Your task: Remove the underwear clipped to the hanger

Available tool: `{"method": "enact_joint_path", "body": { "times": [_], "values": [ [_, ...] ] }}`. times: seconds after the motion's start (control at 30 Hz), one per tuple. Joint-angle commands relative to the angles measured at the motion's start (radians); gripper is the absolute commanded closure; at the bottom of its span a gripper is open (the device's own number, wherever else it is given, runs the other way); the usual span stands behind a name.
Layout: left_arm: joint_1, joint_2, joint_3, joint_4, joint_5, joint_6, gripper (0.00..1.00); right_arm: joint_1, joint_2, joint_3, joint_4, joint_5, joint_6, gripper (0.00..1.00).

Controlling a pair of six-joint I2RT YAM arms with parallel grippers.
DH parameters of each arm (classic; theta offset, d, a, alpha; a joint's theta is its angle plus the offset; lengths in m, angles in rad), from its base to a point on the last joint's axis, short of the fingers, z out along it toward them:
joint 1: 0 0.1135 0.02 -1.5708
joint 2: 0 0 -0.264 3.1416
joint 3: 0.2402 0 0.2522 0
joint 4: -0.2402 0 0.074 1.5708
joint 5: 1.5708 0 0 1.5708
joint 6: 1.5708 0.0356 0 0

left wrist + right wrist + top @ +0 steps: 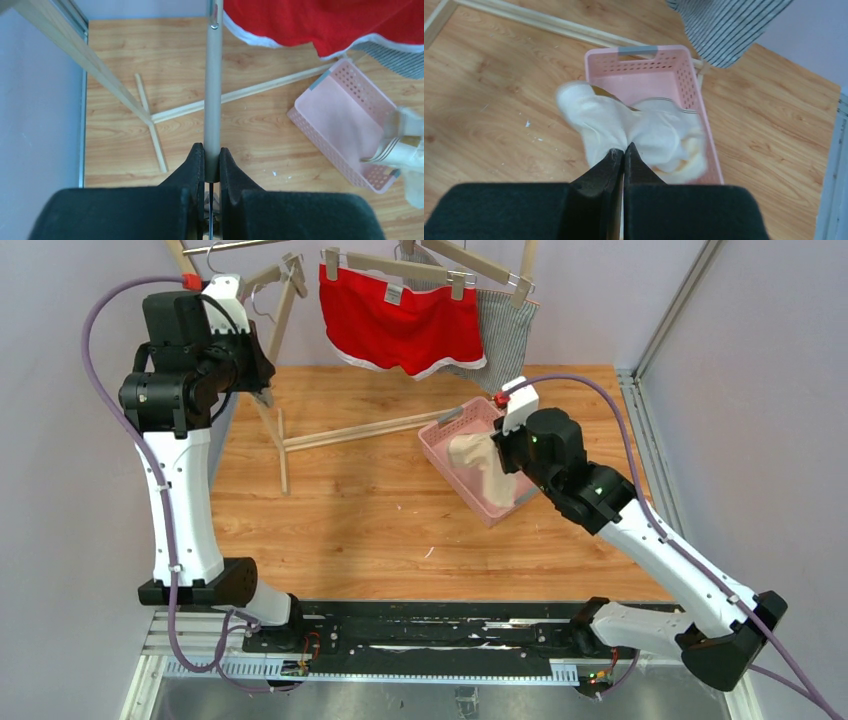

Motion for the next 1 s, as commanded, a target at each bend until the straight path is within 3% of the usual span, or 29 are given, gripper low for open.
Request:
{"method": "enact_joint_path", "body": {
  "times": [0.0, 0.4, 0.6, 0.97],
  "values": [
    [0.033, 0.055, 0.099, 0.057, 0.073, -0.026, 1.0, -0.075, 0.004, 0.079, 0.013, 0.008, -0.03, 0.99],
    [0.037, 0.177, 0.203, 0.214, 0.24, -0.133, 1.0, -0.26, 0.134, 0.119, 0.095, -0.154, -0.004, 0.99],
    [0.038, 0.223, 0.285, 0.244, 0.245, -0.163, 1.0, -0.287, 0.184, 0.102, 0.125, -0.2, -0.003, 0.99],
    [0.045, 0.176, 0.221, 0.287, 0.208, -0.168, 1.0, -0.324, 0.253, 0.036, 0.163, -0.184, 0.006, 0.99]
  ]
}}
